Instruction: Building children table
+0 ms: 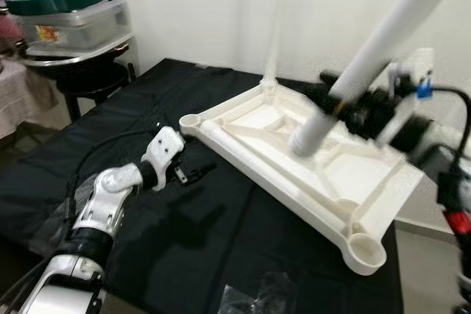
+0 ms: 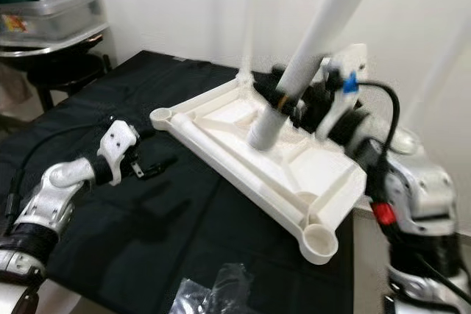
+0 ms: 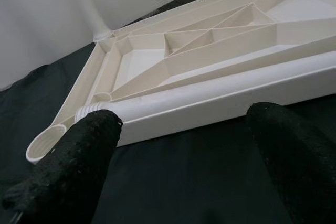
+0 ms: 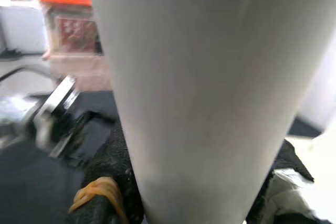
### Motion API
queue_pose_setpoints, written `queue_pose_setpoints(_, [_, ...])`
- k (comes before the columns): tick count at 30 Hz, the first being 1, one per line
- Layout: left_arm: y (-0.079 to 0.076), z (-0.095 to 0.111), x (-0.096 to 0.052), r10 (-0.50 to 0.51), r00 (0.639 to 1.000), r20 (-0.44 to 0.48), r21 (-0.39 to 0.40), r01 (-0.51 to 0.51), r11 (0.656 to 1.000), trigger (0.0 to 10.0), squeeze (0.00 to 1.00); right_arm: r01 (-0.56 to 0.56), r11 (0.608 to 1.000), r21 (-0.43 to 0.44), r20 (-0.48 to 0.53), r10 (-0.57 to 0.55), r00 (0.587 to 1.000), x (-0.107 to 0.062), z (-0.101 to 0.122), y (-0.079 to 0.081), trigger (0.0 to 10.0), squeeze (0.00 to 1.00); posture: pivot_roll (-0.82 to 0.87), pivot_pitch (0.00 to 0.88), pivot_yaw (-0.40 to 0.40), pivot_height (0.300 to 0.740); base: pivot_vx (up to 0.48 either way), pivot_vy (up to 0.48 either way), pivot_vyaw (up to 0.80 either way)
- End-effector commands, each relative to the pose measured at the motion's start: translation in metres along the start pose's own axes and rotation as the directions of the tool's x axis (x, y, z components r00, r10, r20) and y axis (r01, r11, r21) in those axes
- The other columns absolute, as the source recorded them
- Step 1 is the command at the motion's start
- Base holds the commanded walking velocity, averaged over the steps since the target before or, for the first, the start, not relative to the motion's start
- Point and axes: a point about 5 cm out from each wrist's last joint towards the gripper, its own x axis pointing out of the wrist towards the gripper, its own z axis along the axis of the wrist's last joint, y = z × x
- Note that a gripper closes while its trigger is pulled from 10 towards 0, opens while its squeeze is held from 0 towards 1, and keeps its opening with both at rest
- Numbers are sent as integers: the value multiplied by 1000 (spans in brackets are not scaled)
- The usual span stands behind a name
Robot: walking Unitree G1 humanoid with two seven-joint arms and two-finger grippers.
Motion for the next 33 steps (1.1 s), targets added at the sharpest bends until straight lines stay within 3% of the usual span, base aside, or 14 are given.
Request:
queue_pose_setpoints(1, [2, -9, -7, 32, 999, -30, -30, -33, 999, 10000, 0, -75, 997, 3, -14, 75, 997, -4, 2, 8, 0, 0, -5, 0, -18, 740, 0, 0, 0])
queue_pose_setpoints(6, [4, -10, -10, 62, 998, -25, -71, -63, 995, 10000, 0, -145, 988, 48, -74, 149, 986, -9, -17, 21, 0, 0, 2, 0, -16, 740, 0, 0, 0])
queue_pose_setpoints(11, [5, -9, -10, 87, 996, -15, -92, -88, 992, 10000, 0, -102, 993, 53, -80, 106, 991, -5, -30, 25, 0, 0, 9, 0, -17, 740, 0, 0, 0])
queue_pose_setpoints(13, [2, -8, -9, 91, 996, -2, -116, -91, 989, 10000, 0, 42, 996, 84, -46, -38, 998, 2, -37, 19, 0, 0, 6, 0, -14, 740, 0, 0, 0])
queue_pose_setpoints(18, [-4, -8, -9, 62, 998, 7, -114, -61, 992, 10000, 0, 145, 981, 127, 4, -146, 989, 7, -38, 15, 0, 0, 7, 0, -13, 740, 0, 0, 0])
queue_pose_setpoints(24, [-10, -8, -8, 44, 999, 9, -105, -43, 994, 10000, 0, 183, 963, 197, 77, -202, 976, 16, -38, 23, 0, 0, 12, 0, -12, 740, 0, -480, 0])
queue_pose_setpoints(33, [-12, -6, -8, 30, 999, 18, -118, -28, 993, 10000, 0, 193, 951, 243, 109, -225, 968, 23, -41, 32, 0, 0, 16, 0, -14, 740, 0, -480, 0])
